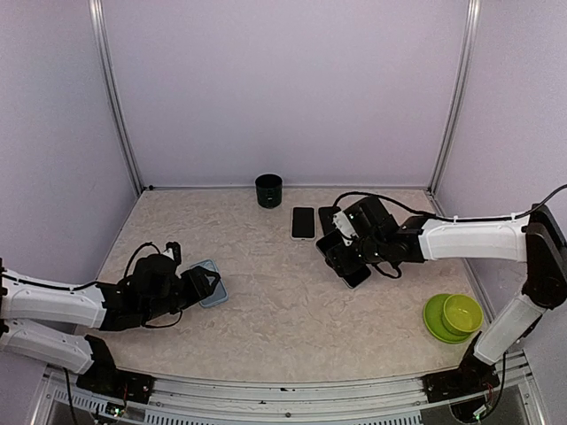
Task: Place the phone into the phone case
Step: Pick up the phone at the corner of the board, then pass from the right arm to the left
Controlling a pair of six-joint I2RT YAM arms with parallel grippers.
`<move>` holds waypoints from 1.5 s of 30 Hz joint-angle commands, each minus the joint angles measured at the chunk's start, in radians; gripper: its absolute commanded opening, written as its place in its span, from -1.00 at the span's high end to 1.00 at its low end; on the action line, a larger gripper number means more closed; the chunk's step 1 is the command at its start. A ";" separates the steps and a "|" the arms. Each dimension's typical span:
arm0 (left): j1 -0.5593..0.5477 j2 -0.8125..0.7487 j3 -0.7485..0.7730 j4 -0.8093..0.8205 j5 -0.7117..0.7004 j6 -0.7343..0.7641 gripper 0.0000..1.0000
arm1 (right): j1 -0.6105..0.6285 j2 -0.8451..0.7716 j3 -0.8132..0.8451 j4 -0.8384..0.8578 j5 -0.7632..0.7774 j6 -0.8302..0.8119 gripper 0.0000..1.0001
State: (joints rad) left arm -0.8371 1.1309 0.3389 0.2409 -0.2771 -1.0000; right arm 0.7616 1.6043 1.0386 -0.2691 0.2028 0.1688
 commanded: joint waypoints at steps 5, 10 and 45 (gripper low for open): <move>-0.083 0.012 0.060 0.137 0.060 0.144 -0.34 | 0.200 -0.162 -0.141 0.235 0.041 -0.050 -0.35; -0.127 0.044 0.080 0.201 0.115 0.187 -0.34 | 0.295 -0.197 -0.207 0.321 0.094 -0.079 -0.35; -0.237 0.263 0.192 0.403 0.407 0.304 -0.11 | 0.594 -0.084 -0.176 0.440 0.310 -0.265 -0.36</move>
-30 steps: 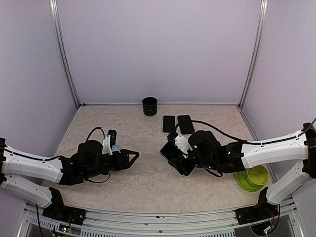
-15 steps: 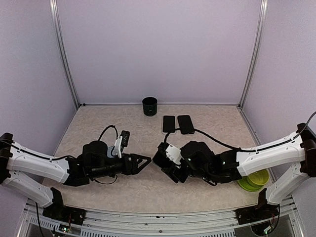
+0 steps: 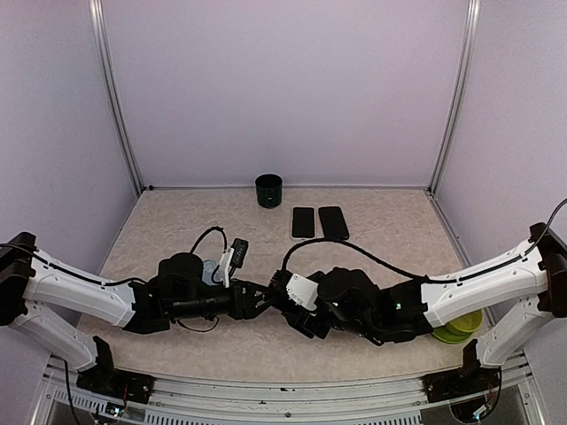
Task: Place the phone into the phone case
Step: Pass from the right arm to the left
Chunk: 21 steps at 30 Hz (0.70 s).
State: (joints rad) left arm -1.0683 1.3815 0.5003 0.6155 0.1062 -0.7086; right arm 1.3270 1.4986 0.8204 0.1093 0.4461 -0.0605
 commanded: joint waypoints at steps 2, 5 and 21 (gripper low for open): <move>-0.006 0.015 0.031 0.030 0.026 0.011 -0.03 | 0.044 0.037 0.051 0.060 0.098 -0.049 -0.36; -0.006 0.019 0.030 0.030 0.026 0.011 0.07 | 0.063 0.071 0.073 0.054 0.143 -0.069 -0.37; -0.006 0.014 0.024 0.027 0.021 0.011 0.96 | 0.086 0.119 0.111 0.038 0.223 -0.095 -0.42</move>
State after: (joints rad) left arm -1.0676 1.4017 0.5003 0.6086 0.1249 -0.6621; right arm 1.4052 1.6272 0.9039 0.1043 0.6079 -0.1371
